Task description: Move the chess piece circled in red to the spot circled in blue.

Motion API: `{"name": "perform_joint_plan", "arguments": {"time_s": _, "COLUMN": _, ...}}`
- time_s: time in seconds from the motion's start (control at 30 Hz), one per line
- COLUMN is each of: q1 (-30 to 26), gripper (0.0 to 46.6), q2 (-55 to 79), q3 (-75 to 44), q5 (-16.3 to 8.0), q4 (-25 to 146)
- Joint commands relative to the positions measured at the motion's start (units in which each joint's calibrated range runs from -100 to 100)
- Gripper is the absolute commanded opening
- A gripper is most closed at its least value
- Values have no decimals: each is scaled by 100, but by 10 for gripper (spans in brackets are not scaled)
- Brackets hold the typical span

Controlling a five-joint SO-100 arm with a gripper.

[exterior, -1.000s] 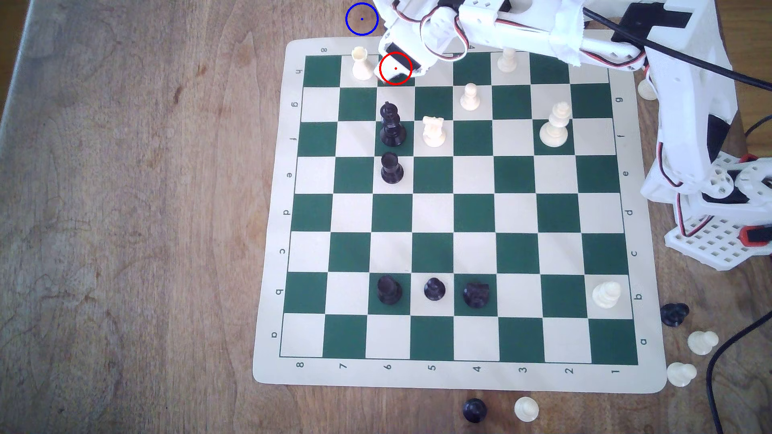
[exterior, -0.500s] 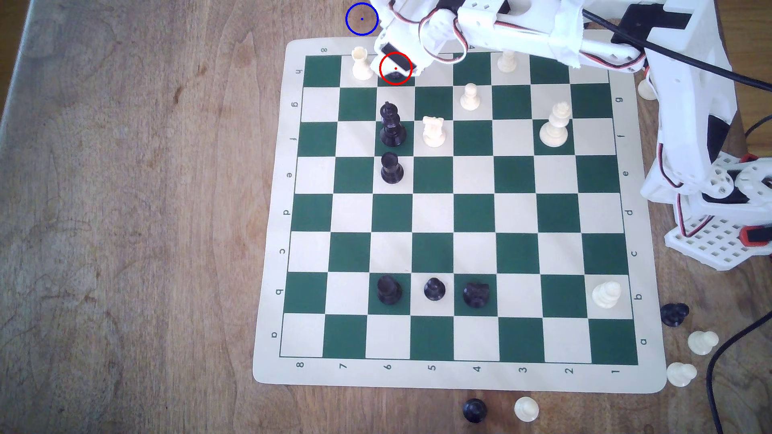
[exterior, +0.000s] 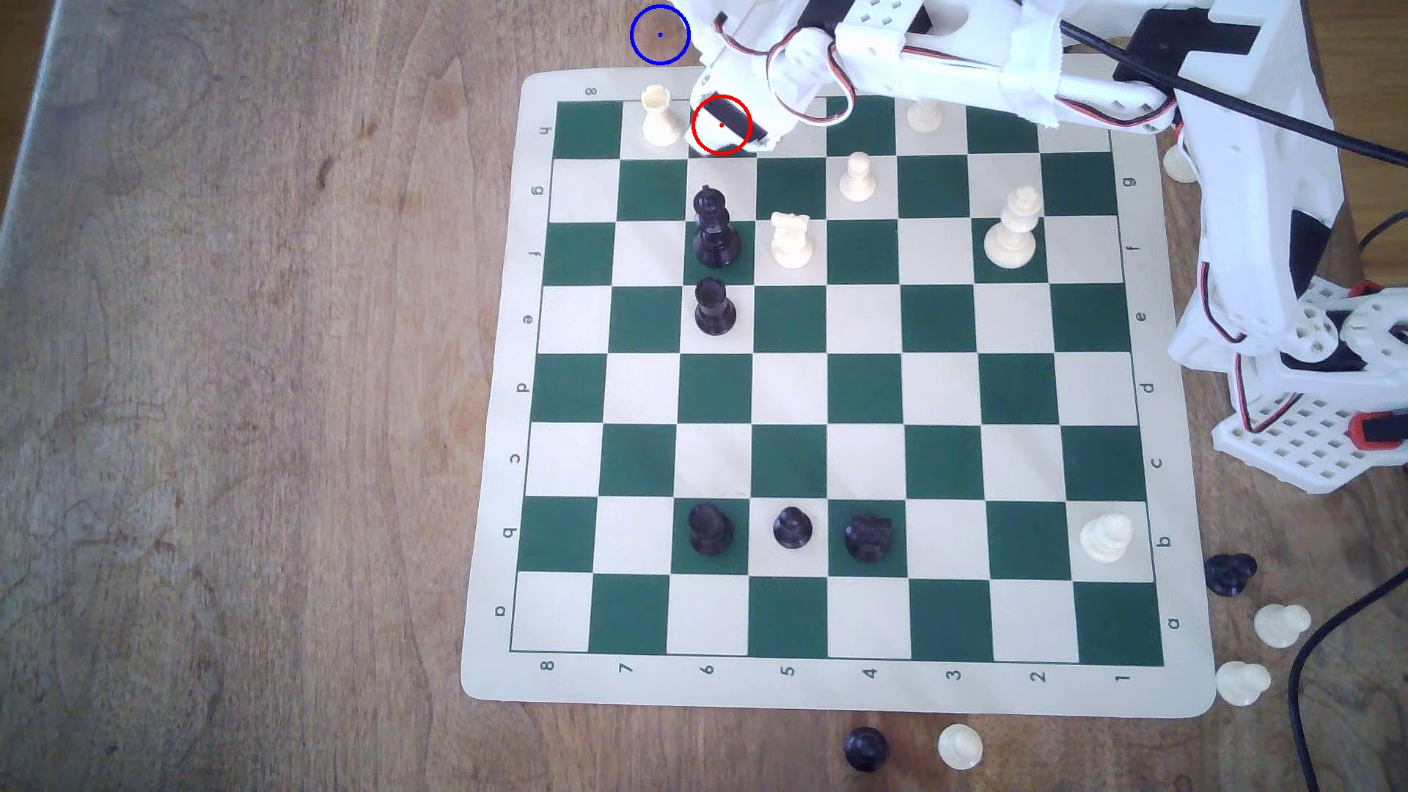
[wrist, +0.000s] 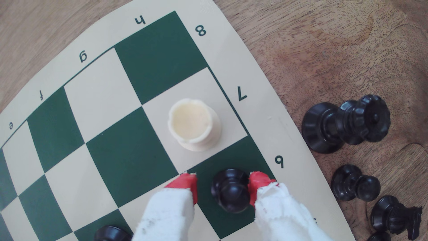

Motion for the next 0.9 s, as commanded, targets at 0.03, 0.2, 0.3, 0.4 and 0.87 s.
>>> {"name": "perform_joint_plan", "arguments": {"time_s": 0.03, "q1": 16, "gripper": 97, "q2": -333, "q3": -94, "q5": 24, "q4": -65}}
{"name": "perform_joint_plan", "arguments": {"time_s": 0.2, "q1": -23, "gripper": 28, "q2": -350, "q3": -58, "q5": 24, "q4": -40}}
{"name": "perform_joint_plan", "arguments": {"time_s": 0.3, "q1": -23, "gripper": 16, "q2": -358, "q3": -40, "q5": 24, "q4": -40}}
{"name": "perform_joint_plan", "arguments": {"time_s": 0.4, "q1": -23, "gripper": 12, "q2": -435, "q3": 14, "q5": 34, "q4": -40}}
{"name": "perform_joint_plan", "arguments": {"time_s": 0.87, "q1": 196, "gripper": 4, "q2": -1615, "q3": -249, "q5": 479, "q4": -16}}
